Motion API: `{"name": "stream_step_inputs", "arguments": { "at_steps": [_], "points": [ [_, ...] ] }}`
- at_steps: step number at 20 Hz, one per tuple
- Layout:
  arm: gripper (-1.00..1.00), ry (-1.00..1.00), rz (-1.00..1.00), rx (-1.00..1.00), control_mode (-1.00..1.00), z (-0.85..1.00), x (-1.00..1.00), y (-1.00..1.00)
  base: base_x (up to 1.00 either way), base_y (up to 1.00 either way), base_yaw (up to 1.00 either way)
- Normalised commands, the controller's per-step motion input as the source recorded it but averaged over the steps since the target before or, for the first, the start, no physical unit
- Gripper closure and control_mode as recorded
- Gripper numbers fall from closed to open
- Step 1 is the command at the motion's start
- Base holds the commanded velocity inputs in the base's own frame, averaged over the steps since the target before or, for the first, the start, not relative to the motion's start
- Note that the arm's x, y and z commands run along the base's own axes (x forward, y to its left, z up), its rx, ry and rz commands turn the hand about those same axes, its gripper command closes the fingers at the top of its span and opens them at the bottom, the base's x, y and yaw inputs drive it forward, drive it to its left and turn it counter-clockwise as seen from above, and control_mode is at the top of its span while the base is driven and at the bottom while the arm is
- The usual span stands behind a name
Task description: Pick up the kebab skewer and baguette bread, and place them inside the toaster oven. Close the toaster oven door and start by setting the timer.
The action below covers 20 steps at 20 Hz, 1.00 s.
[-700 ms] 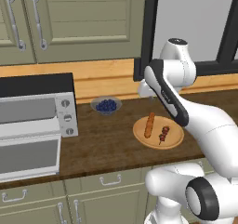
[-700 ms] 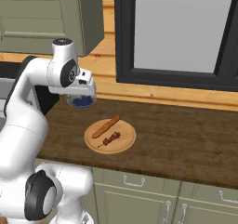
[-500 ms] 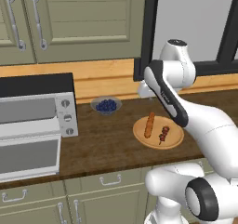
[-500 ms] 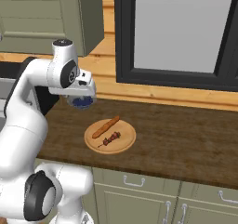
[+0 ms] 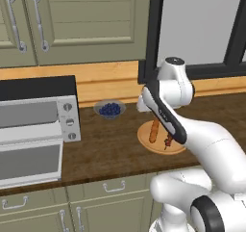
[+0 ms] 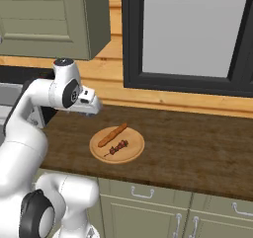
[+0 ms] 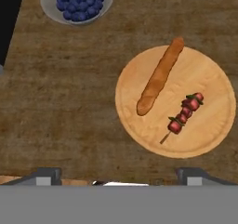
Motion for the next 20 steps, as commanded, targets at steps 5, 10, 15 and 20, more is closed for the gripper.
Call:
{"name": "stream_step_inputs", "arguments": {
  "at_steps": [5,10,15,20],
  "points": [
    [-1.00,-0.24,-0.12,0.03,-1.00,-0.67,0.21,0.00,0.00,0.00,0.00],
    [-1.00,-0.17,-0.06,0.05,-1.00,-0.70,0.07,-0.09,0.00,0.00,0.00],
    [-1.00,-0.07,-0.08,0.04,-1.00,-0.46,0.00,0.00,0.00,0.00,0.00],
    [-1.00,-0.01,-0.12,0.02,-1.00,-0.27,0.00,-0.01,0.00,0.00,0.00]
  ]
}}
